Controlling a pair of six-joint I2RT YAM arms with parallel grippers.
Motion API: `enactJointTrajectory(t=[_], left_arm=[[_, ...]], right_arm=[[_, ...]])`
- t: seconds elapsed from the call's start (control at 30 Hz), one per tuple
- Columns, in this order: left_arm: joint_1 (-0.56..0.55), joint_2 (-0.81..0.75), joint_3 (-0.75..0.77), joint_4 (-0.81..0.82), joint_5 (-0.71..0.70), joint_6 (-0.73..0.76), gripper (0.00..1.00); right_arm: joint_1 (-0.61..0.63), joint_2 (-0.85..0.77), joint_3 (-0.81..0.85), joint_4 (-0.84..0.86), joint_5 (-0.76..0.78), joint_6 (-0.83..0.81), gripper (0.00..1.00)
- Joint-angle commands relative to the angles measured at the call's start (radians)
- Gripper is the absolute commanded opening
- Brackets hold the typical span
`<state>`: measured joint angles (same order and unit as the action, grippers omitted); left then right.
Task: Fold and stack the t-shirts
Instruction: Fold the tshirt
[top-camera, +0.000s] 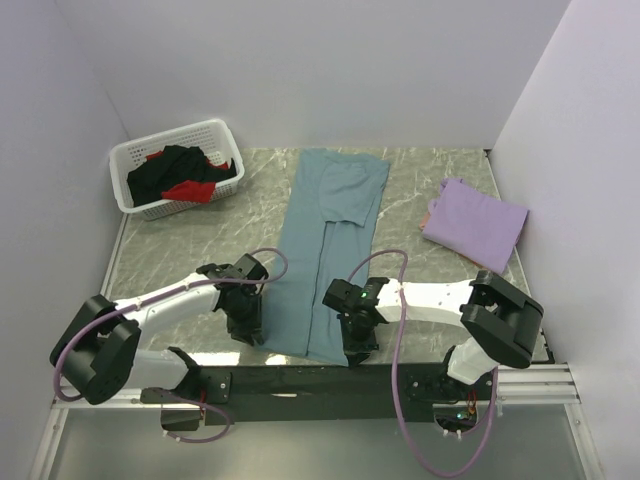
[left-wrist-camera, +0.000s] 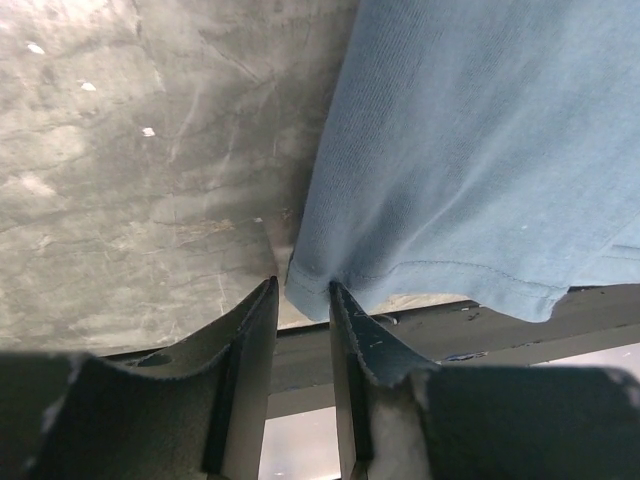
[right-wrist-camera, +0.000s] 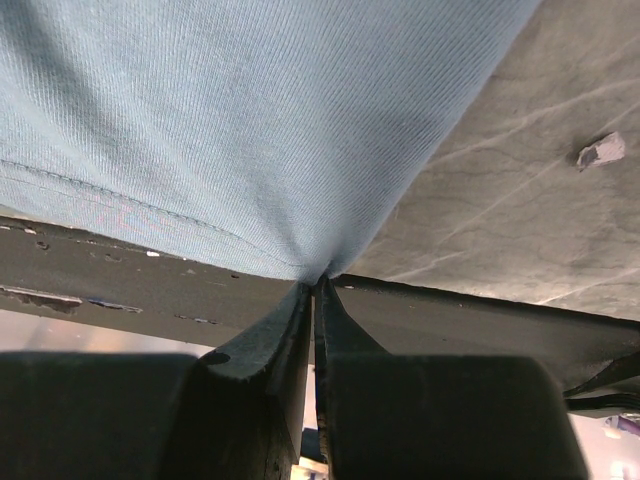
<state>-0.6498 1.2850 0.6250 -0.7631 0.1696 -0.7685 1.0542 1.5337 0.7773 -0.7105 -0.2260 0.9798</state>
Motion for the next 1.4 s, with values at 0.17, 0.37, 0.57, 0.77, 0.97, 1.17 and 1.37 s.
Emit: enactJointTrajectory(t=[0.17,0.37,0.57,0.77,0.97,1.17,1.37], left_arm=[[-0.014,0.020,-0.005,0.022,0.025,-0.008,0.25],[-0.016,0.039,-0.007,0.034,0.042,0.000,0.13],[-0.017,0.057,-0.007,0.041,0.047,0.002,0.06],[-0.021,0.011,-0.002,0.036,0.036,0.002,0.00],[-0.019,-0.116,0.025,0.044,0.057,0.011,0.00],[-0.019,-0.128,0.061,0.036,0.050,0.023,0.00],[0.012,-0.125,0.169,0.021,0.013,0.041,0.00]], right_arm=[[0.006,-0.046,-0.026,-0.018,0.031,0.017,0.09],[0.006,-0.044,-0.015,-0.024,0.037,0.013,0.09],[0.006,-0.038,-0.003,-0.029,0.042,0.007,0.09],[0.001,-0.059,0.011,-0.047,0.062,0.007,0.07],[-0.026,-0.121,0.040,-0.098,0.086,0.005,0.00],[-0.071,-0.167,0.092,-0.155,0.122,0.003,0.00],[-0.143,-0.193,0.132,-0.169,0.140,-0.023,0.00]])
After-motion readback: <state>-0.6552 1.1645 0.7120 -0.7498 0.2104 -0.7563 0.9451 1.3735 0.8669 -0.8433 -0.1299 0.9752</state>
